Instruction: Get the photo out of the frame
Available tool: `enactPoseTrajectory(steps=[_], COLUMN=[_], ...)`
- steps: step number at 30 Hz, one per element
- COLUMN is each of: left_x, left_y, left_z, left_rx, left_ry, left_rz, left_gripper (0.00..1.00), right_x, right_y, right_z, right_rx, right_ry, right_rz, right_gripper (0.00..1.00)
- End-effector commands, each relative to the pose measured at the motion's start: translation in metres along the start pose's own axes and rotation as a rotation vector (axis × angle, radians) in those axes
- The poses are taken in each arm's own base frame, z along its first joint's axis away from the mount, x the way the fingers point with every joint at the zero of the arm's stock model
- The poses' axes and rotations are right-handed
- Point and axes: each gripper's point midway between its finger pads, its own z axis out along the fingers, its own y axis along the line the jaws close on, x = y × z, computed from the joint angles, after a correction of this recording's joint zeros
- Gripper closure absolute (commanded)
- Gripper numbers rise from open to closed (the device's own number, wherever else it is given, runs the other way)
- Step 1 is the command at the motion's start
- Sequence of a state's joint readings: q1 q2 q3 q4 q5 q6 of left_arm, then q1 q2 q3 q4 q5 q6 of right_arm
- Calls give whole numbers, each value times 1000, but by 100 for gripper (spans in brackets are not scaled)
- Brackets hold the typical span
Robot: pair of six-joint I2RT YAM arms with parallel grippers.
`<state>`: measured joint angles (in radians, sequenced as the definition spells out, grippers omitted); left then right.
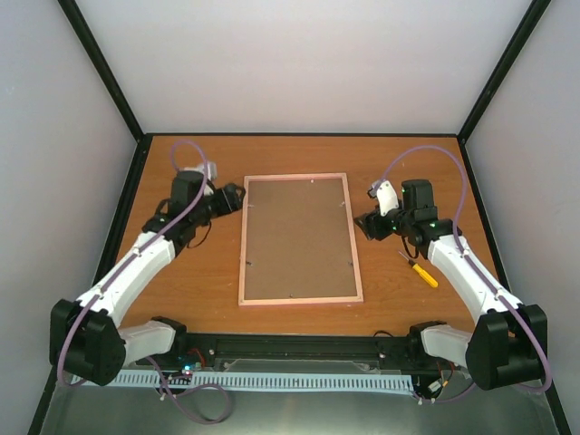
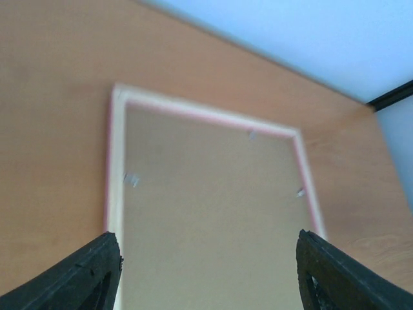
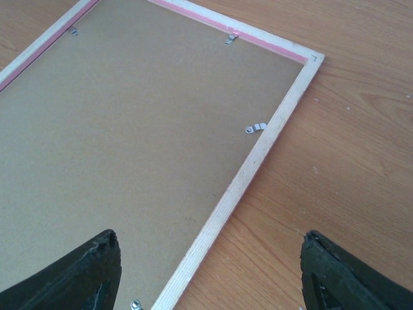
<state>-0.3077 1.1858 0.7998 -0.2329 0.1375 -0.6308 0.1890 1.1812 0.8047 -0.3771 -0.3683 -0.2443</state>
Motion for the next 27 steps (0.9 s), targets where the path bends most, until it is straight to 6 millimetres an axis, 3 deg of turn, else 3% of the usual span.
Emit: enactPoseTrajectory(steps=[1, 3, 5, 7, 9, 11, 16, 20, 23, 25, 27], left_x=[-60, -76, -83, -84, -74, -52, -49, -60, -66, -64, -74], left_y=[-50, -71, -81, -70, -77, -70, -53, -52, -63, -61, -53], left_z=[-42, -50, -48, -37, -31, -23, -22, -38, -62, -69, -76], left_rx=[83, 142, 180, 134, 221, 261, 163, 135, 172, 174, 109], left_ry=[-116, -139, -164, -190, -203, -187, -172, -258, -339, -370, -421], left_rz=[176, 253, 332, 331, 347, 344, 419, 461, 518, 538, 505], left_gripper=[25, 23, 14, 1, 0, 0, 0, 0, 0, 0, 0], right_x=[-13, -10, -3, 9, 23, 41, 94, 127, 144, 154, 165], right_y=[-7, -7, -18, -28, -42, -56, -100, -114, -117, -116, -112], right_z=[-13, -19, -25, -31, -38, -43, -56, -61, -63, -65, -66], right_rx=[32, 26, 81, 111, 122, 122, 183, 192, 166, 143, 116], right_ry=[24, 85, 167, 233, 287, 337, 460, 550, 587, 612, 640], right_rz=[-73, -151, -197, -208, -164, -127, -90, -73, -33, -30, -44], right_gripper=[24, 23, 24, 24, 25, 26, 30, 32, 33, 34, 35])
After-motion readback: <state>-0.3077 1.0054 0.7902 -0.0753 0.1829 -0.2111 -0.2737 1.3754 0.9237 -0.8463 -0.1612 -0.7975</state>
